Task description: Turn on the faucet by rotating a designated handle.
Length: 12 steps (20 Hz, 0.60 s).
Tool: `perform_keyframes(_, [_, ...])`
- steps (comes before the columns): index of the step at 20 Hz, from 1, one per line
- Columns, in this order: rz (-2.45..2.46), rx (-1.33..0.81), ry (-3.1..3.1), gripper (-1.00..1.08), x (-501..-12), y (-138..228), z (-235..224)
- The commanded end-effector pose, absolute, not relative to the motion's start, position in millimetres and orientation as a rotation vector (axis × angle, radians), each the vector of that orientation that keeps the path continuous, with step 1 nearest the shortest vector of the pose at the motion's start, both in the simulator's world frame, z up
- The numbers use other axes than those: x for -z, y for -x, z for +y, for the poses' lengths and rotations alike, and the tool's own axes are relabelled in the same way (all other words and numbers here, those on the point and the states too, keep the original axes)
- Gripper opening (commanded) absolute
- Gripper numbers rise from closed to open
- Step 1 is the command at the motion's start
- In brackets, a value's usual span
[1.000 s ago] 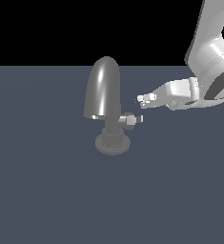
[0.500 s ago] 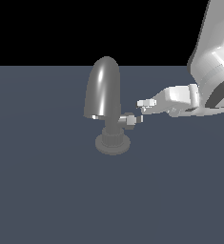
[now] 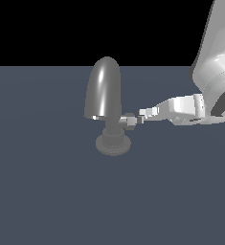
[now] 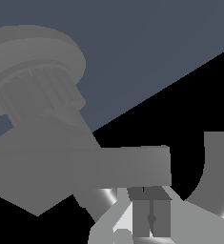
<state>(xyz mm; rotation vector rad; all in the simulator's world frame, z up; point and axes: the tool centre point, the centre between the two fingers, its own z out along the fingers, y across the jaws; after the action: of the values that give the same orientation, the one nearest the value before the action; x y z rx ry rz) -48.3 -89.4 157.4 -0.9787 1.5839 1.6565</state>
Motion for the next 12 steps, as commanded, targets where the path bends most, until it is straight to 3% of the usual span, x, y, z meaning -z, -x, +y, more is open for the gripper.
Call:
perform_keyframes(1, [1.591, -1.667, 0.969, -1.00, -144, 61, -90])
perform_keyframes(4, [1.591, -1.667, 0.969, -1.00, -137, 69, -91])
perform_keyframes(5, [1.572, -1.639, 0.997, -1.00, -154, 56, -90])
perform_keyframes(12, [1.583, -1.655, 0.980, -1.00, -110, 65, -91])
